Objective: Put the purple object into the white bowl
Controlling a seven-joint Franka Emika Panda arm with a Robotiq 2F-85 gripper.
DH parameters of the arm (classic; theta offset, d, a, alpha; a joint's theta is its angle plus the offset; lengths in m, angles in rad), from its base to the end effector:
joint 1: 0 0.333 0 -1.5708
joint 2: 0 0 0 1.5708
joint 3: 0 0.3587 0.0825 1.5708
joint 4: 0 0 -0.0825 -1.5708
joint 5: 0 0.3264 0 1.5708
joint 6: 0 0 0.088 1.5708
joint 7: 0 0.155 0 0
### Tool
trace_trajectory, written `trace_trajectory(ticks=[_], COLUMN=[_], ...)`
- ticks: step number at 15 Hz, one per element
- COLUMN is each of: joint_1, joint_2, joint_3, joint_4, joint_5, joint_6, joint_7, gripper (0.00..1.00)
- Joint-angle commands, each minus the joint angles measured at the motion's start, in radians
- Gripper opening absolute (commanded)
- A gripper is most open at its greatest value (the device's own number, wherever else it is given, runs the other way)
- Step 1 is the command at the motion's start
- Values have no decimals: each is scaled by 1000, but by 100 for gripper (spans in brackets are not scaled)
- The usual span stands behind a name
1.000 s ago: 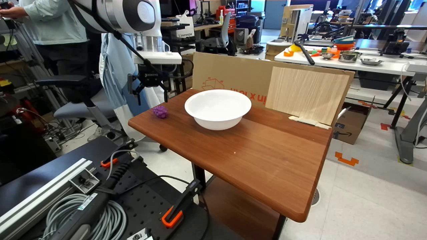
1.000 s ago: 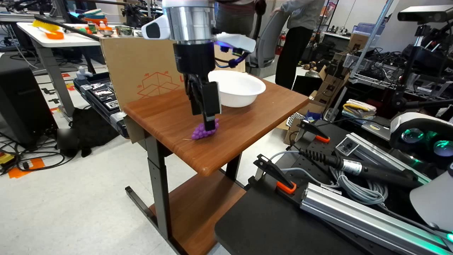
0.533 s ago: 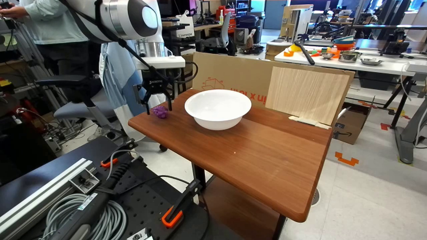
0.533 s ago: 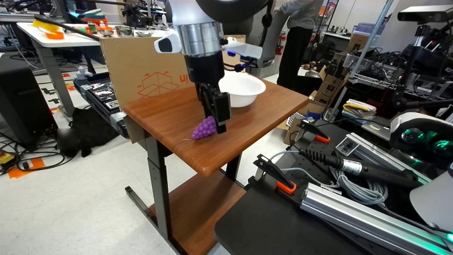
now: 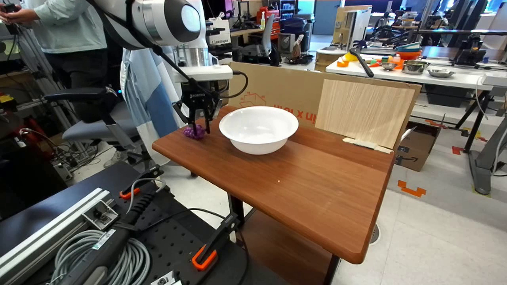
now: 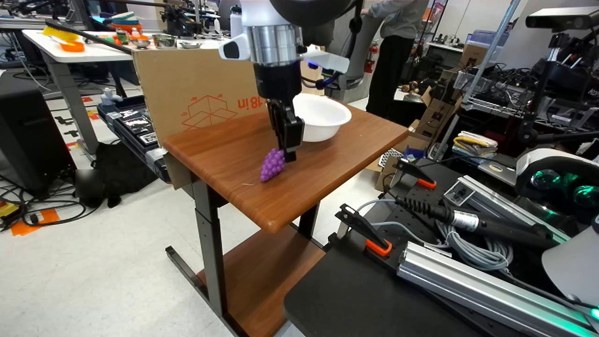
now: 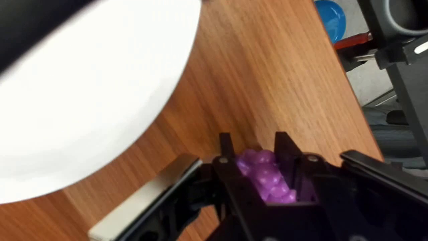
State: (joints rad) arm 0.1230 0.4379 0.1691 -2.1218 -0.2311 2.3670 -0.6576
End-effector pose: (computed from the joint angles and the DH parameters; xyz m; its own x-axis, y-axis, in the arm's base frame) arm 0.5140 0.1426 0.2297 0.4222 0.8883 -0.1809 0.8957 -0.4395 -0.0675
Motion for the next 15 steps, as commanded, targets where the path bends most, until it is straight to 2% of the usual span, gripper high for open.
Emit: trace_trajectory(ticks=[1,5,9,12,15], joint_1=[-40,-54,-52,-60,-92], joint_2=[-33,-83,-246,-350,-408], joint_3=[20,25,28,-1,-58], joint_4=[-18,-42,-136,-187,-218], joint_5=[42,71,79,81,109], joint_6=[39,65,124,174,186], joint_7=[-6,-1,6,21,23], gripper=[11,11,11,11,11])
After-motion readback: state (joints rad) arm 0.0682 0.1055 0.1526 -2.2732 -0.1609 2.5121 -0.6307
